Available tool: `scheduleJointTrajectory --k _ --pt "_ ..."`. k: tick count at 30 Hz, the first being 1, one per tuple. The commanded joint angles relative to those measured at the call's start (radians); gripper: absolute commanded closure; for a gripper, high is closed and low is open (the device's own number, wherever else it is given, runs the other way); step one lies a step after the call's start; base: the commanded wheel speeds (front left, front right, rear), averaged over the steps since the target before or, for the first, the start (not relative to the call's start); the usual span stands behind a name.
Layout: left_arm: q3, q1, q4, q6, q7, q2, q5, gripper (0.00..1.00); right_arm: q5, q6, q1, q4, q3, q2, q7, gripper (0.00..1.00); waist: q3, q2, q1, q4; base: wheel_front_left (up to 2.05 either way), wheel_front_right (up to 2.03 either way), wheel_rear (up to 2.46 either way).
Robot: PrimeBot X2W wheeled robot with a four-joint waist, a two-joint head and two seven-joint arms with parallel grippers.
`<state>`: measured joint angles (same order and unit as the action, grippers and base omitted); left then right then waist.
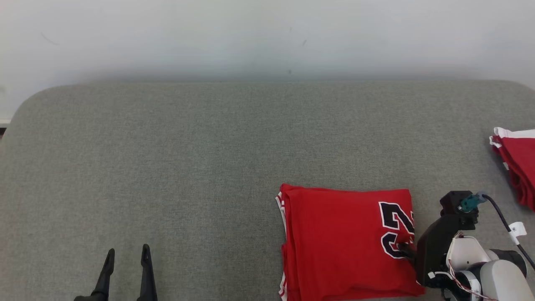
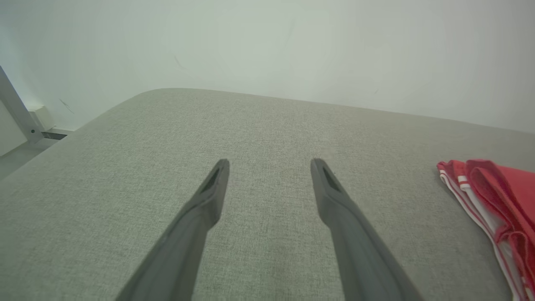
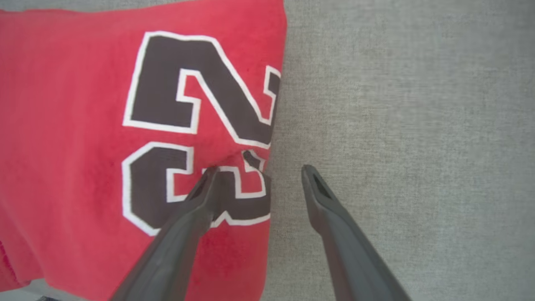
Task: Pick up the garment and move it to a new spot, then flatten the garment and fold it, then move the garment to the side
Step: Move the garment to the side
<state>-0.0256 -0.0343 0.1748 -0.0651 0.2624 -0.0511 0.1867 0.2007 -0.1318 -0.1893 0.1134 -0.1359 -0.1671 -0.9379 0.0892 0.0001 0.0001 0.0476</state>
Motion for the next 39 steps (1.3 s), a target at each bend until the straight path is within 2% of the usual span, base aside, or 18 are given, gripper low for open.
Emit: scheduleJointTrajectory --k 1,7,8,10,11,20,28,34,39 --pt "0.002 0.016 0.001 -0.002 0.003 0.001 0.009 0.00 -0.008 0.002 -0.013 0.031 0.009 0.005 -0.006 0.00 0.025 -0.0001 -0.0001 0.022 0.00 0.00 0.00" --pt "0.004 0.025 0.002 -0.004 0.003 0.001 0.005 0.00 -0.018 0.002 -0.027 0.113 0.040 0.012 -0.027 0.00 0.041 -0.0001 -0.0001 0.029 0.00 0.00 0.00" --pt "0.004 0.028 0.001 -0.004 0.003 0.001 0.004 0.00 -0.022 0.002 -0.028 0.126 0.052 0.007 -0.032 0.14 0.044 -0.0001 -0.0001 0.028 0.00 0.00 0.00" --pt "0.006 0.037 -0.003 -0.005 0.003 0.001 0.002 0.00 -0.020 0.002 -0.036 0.139 0.073 -0.005 -0.030 0.83 0.050 -0.0001 -0.0001 0.025 0.00 0.00 0.00" --pt "0.008 0.039 -0.006 -0.005 0.003 0.001 0.001 0.00 -0.019 0.002 -0.044 0.141 0.081 -0.012 -0.022 1.00 0.051 -0.0001 -0.0001 0.022 0.00 0.00 0.00" --pt "0.031 0.059 -0.034 0.008 0.003 0.001 0.020 0.00 -0.007 0.002 -0.165 0.117 0.174 -0.111 0.040 1.00 0.071 -0.0001 -0.0001 -0.029 0.00 0.00 0.00" --pt "0.038 0.077 -0.076 0.015 0.003 0.001 0.021 0.00 0.015 0.002 -0.340 0.099 0.260 -0.223 0.033 1.00 0.107 -0.0001 -0.0001 -0.108 0.00 0.00 0.00" --pt "0.052 0.096 -0.094 0.008 0.003 0.001 0.012 0.00 0.018 0.002 -0.427 0.069 0.243 -0.316 0.013 1.00 0.130 -0.0001 -0.0001 -0.154 0.00 0.00 0.00" --pt "0.058 0.108 -0.108 0.006 0.003 0.001 0.000 0.00 -0.005 0.002 -0.490 0.074 0.185 -0.337 0.021 1.00 0.169 -0.0001 -0.0001 -0.192 0.00 0.00 0.00"
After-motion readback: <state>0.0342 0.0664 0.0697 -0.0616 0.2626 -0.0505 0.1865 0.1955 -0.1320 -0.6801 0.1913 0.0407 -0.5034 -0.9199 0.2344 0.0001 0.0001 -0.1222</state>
